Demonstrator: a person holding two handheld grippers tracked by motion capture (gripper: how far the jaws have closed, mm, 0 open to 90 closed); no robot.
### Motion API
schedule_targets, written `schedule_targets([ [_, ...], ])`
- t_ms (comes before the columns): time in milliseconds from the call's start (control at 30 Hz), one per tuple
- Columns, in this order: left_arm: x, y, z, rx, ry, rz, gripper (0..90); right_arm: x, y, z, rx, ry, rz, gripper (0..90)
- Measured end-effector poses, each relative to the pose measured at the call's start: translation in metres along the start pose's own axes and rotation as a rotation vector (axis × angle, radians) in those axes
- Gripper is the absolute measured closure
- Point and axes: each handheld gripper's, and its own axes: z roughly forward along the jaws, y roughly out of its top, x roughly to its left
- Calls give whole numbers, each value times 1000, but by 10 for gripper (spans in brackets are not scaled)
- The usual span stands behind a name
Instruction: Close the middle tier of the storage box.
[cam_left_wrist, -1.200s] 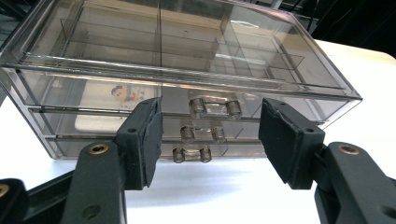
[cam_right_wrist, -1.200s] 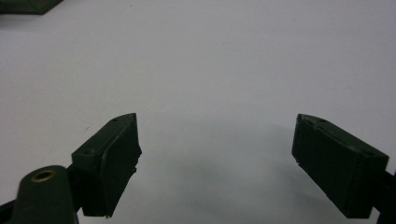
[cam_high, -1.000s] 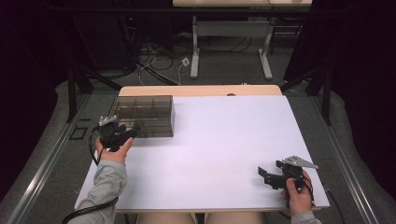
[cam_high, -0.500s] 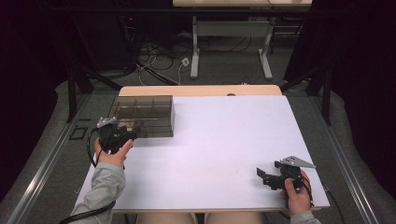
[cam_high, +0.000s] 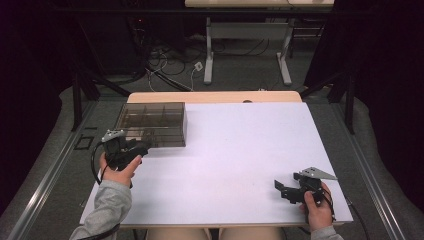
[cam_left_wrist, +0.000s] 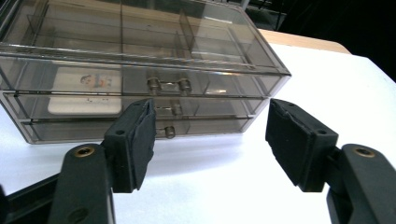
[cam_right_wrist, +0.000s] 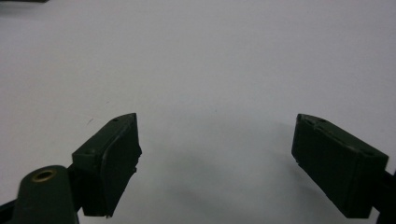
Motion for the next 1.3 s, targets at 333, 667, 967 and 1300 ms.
schedule_targets([
  [333, -8, -7, -13, -10, -30, 41, 184, -2, 1, -2, -17, -4, 9, 146],
  [667, -13, -16, -21, -20, -61, 52, 119, -2, 1, -3, -19, -7, 14, 146],
  [967, -21, -22, -30, -57, -93, 51, 39, -2, 1, -3, -19, -6, 13, 146],
  [1300, -24, -29, -33, -64, -134, 72, 7, -3, 1, -3, -22, -4, 9, 146],
])
